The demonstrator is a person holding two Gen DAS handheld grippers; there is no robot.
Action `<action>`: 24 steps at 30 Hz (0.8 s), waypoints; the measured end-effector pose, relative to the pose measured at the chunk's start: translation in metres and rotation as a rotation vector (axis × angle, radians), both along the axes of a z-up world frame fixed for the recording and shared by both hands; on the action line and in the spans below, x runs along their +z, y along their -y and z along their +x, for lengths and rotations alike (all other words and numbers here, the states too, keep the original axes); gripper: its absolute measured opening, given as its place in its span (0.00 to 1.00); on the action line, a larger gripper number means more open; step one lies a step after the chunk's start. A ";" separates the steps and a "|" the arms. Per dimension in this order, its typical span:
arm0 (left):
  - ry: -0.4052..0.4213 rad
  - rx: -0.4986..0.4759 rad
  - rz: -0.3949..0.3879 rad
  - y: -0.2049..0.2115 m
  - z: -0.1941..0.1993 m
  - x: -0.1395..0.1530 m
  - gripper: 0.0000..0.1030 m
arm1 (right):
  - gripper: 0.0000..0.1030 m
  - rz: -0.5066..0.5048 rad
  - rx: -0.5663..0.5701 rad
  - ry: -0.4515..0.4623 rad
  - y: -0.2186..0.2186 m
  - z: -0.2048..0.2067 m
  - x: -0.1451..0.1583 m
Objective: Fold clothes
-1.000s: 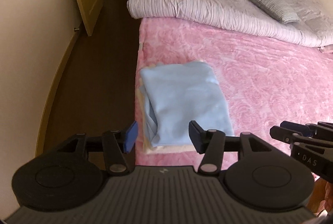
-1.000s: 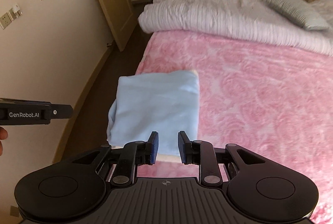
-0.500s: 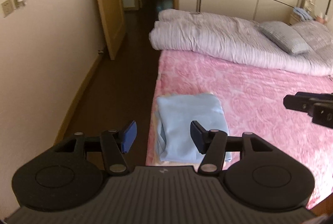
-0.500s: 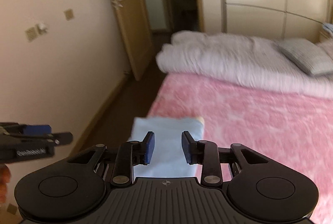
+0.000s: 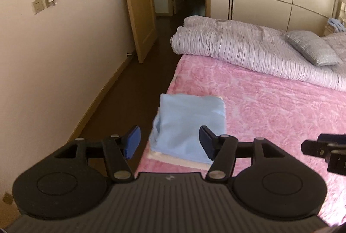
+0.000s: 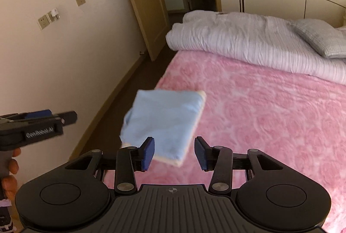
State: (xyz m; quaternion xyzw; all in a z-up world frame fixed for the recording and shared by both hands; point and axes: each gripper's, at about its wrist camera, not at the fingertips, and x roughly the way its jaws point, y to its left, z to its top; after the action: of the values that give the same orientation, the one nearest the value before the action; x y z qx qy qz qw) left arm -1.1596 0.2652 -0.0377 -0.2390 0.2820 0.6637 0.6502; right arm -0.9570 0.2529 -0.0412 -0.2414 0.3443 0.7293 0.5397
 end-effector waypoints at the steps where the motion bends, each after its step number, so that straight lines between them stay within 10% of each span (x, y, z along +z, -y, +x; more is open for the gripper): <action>1: 0.009 0.014 0.002 0.007 0.006 0.000 0.55 | 0.44 0.001 0.001 0.000 0.006 0.009 0.000; 14: -0.001 0.059 -0.046 0.065 0.053 -0.005 0.52 | 0.44 -0.051 0.072 -0.189 0.058 0.062 -0.003; 24: 0.023 0.024 -0.139 0.062 0.037 -0.020 0.52 | 0.44 -0.061 0.038 0.018 0.062 0.042 -0.013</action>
State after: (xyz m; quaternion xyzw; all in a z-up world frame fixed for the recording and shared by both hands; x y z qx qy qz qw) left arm -1.1228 0.2028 -0.0582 -0.2946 0.3170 0.6474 0.6274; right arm -0.9152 0.1908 -0.0542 -0.2706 0.3567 0.7263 0.5215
